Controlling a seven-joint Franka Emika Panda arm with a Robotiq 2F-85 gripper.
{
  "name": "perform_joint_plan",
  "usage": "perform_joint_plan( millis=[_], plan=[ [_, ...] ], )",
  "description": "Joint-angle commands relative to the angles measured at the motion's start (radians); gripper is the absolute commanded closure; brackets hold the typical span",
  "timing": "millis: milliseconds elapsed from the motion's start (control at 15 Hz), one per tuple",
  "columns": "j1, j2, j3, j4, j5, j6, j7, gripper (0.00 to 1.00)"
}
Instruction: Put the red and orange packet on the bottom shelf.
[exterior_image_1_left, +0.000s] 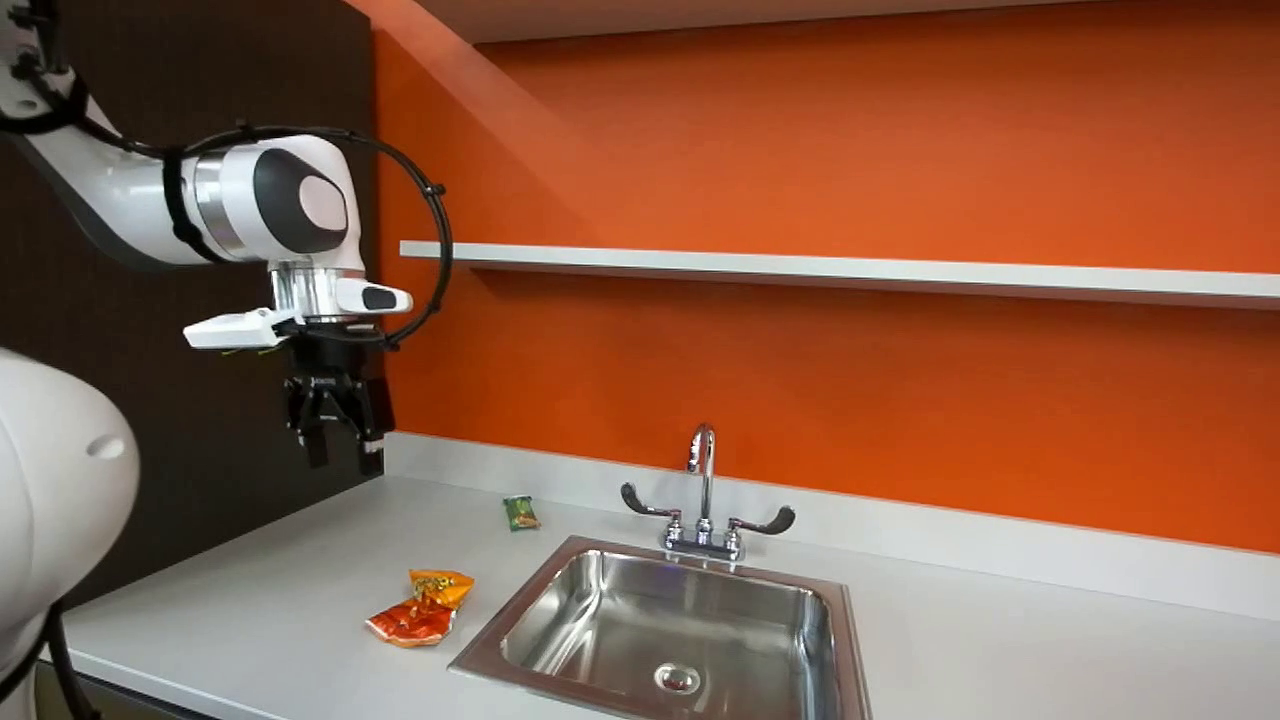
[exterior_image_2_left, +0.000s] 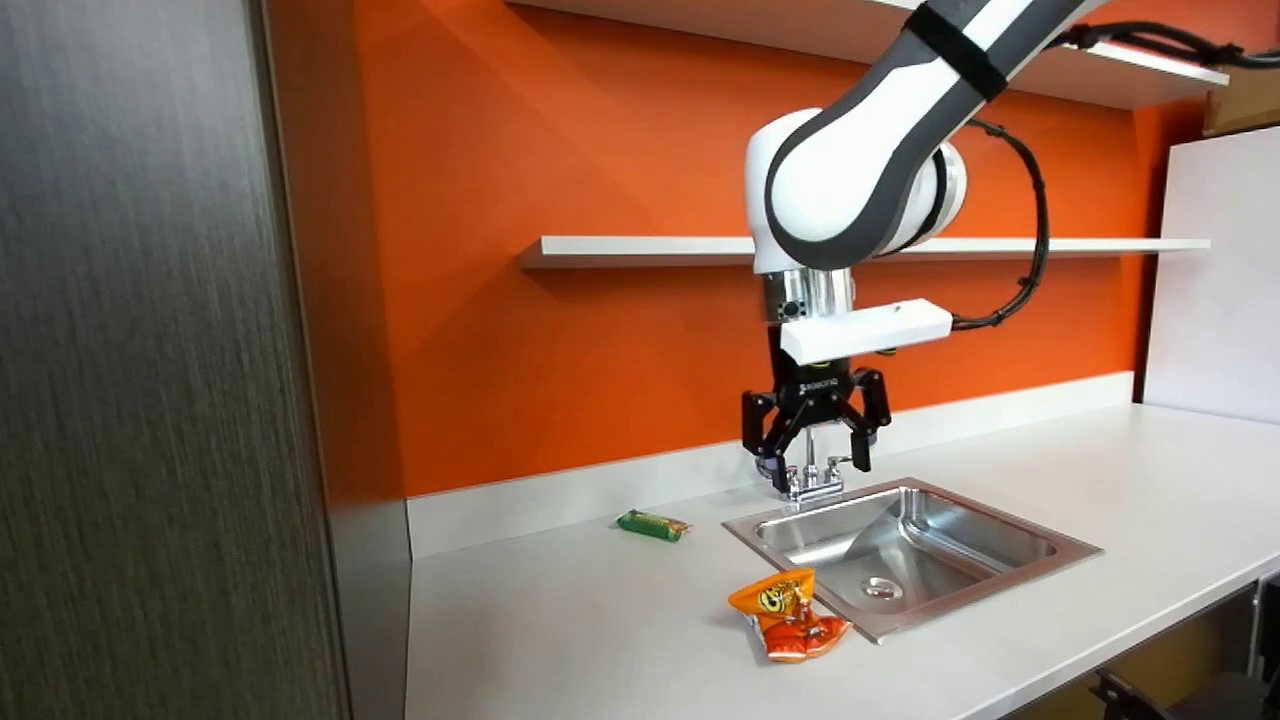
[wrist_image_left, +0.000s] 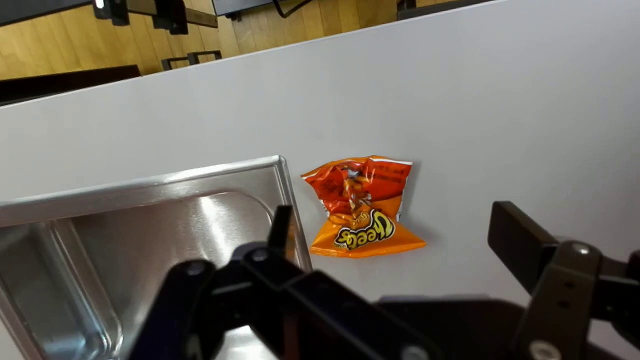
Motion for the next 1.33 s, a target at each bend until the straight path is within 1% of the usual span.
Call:
perform_joint_plan(
  millis=[0, 400, 800, 1067, 1267],
  plan=[
    [-0.026, 0.035, 0.001, -0.036, -0.027, 0.083, 0.045, 0.0],
    [-0.062, 0.139, -0.007, -0.063, -0.078, 0.207, 0.069, 0.0],
    [-0.089, 0.287, -0.029, -0.051, -0.181, 0.321, 0.118, 0.0],
    [-0.077, 0.389, -0.066, -0.025, -0.269, 0.387, 0.167, 0.0],
    [-0.053, 0.459, -0.101, 0.011, -0.329, 0.412, 0.2, 0.0]
  ],
)
